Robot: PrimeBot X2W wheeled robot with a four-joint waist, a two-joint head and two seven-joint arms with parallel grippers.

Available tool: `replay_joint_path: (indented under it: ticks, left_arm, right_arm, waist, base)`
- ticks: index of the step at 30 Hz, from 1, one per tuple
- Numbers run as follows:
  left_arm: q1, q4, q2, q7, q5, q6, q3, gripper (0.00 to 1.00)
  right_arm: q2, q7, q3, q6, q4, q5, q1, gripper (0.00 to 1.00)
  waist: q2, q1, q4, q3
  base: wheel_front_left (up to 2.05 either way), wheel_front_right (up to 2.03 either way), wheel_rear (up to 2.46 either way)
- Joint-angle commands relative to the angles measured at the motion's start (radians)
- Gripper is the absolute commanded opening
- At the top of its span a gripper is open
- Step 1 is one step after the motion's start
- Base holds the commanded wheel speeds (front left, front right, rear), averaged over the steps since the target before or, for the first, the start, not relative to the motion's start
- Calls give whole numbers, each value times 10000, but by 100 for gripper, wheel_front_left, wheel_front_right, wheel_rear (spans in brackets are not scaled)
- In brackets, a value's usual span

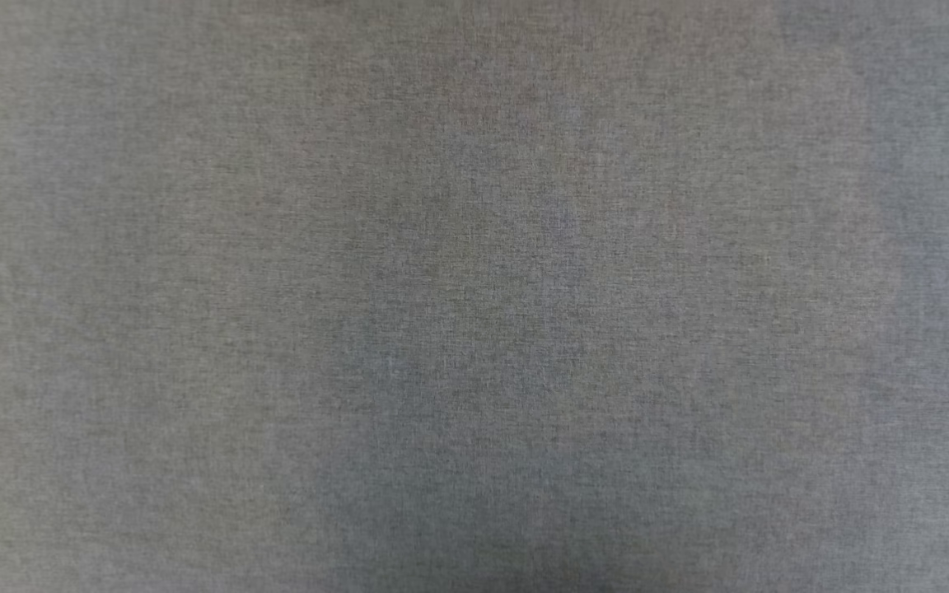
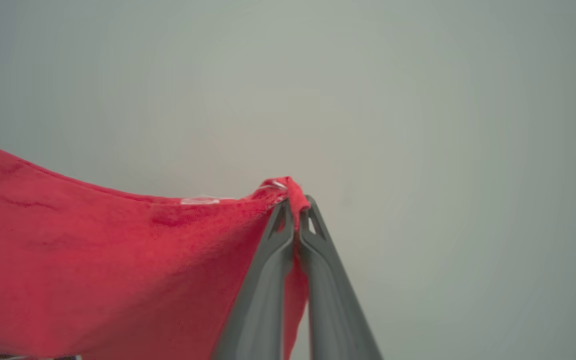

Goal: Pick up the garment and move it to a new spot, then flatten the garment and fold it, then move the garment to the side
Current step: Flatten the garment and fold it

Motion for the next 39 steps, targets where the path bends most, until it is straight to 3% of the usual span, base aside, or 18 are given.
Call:
replay_joint_path:
  ticks: [1, 8, 16, 20, 28, 39]
  left_arm:
    - [-346, 203, 45, -182, -88, -23, -25, 0]
    - [-725, 993, 242, -570, -316, -24, -296, 0]
    - [325, 1418, 473, -858, -532, -24, -890, 0]
    - [2260, 1203, 716, -931, -696, -21, -1042, 0]
    - [5629, -586, 1027, -940, -760, 323, -740, 0]
    - [10996, -2480, 1099, -942, -1083, 967, -466, 0]
  right_arm:
    - [118, -194, 148, -6, 288, -78, -413, 0]
    - [375, -744, 863, -6, 1284, 105, -1057, 0]
    - [420, -1217, 1919, -6, 1776, 723, -90, 0]
    - [352, -1554, 2700, -6, 1733, 1178, 1342, 0]
    - [197, -1967, 3649, -6, 1346, 1953, 3401, 0]
    - [-847, -2314, 4817, -6, 43, 3168, 6951, 0]
  waist:
    - [0, -3, -80, 391]
    - [0, -3, -109, 557]
    - [0, -3, -166, 529]
    - [0, -3, -212, 255]
    - [0, -3, -216, -530]
    - [0, -3, -101, -2353]
  base:
    - [0, 0, 0]
    - [0, 0, 0]
    - [0, 0, 0]
    - [0, 0, 0]
    - [0, 0, 0]
    - [0, 0, 0]
